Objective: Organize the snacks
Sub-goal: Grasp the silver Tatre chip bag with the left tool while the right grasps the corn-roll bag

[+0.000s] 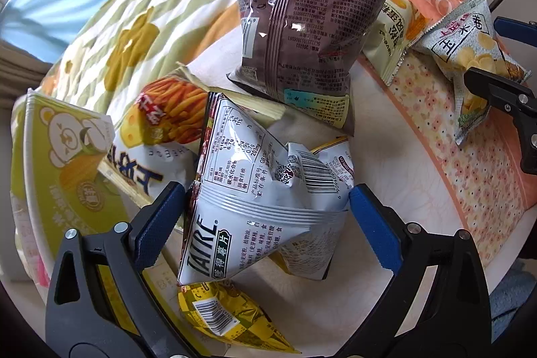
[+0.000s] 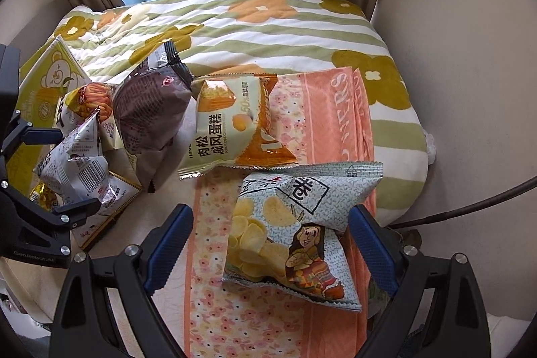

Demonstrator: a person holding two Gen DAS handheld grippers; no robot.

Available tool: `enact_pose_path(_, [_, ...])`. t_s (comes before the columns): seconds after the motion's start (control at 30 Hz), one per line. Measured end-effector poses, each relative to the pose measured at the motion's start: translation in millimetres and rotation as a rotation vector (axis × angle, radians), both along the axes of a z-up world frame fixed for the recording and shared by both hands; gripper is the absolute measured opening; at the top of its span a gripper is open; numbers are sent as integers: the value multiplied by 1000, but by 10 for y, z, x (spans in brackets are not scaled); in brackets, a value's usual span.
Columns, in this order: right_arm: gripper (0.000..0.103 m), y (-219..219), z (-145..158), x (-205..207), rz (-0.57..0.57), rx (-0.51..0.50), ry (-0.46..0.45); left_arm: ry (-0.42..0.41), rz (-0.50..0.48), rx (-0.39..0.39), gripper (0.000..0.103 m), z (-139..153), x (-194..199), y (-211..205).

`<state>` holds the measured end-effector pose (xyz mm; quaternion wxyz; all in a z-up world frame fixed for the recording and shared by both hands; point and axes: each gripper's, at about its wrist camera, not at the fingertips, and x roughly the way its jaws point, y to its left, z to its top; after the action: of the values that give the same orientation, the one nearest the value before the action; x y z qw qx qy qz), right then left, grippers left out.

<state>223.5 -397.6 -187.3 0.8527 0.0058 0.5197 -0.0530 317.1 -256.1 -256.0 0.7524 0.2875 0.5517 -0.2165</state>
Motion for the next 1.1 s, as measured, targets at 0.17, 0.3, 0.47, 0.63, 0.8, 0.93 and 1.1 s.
enact_pose_path(0.17, [92, 8, -33, 26, -2, -28, 7, 41, 3, -19, 98, -35, 60, 38])
enact_pose_path(0.3, [92, -1, -46, 38, -8, -39, 9, 92, -12, -50, 98, -65, 6, 29])
enact_pose_path(0.47, [92, -10, -61, 30, -17, -41, 14, 117, -20, -43, 98, -172, -81, -22])
enact_pose_path(0.63, [92, -20, -100, 34, -21, -48, 21, 140, -19, -45, 98, -267, -92, -41])
enact_pose_path(0.8, [92, -47, -234, 59, -29, -56, 50, 151, -27, -63, 91, -320, -108, -29])
enact_pose_path(0.93, [92, 20, -307, 76, -4, -113, 60, 149, -30, -82, 82, -301, -136, 3])
enact_pose_path(1.1, [92, 93, -361, 73, 20, -174, 73, 156, -29, -95, 77, -270, -183, -5])
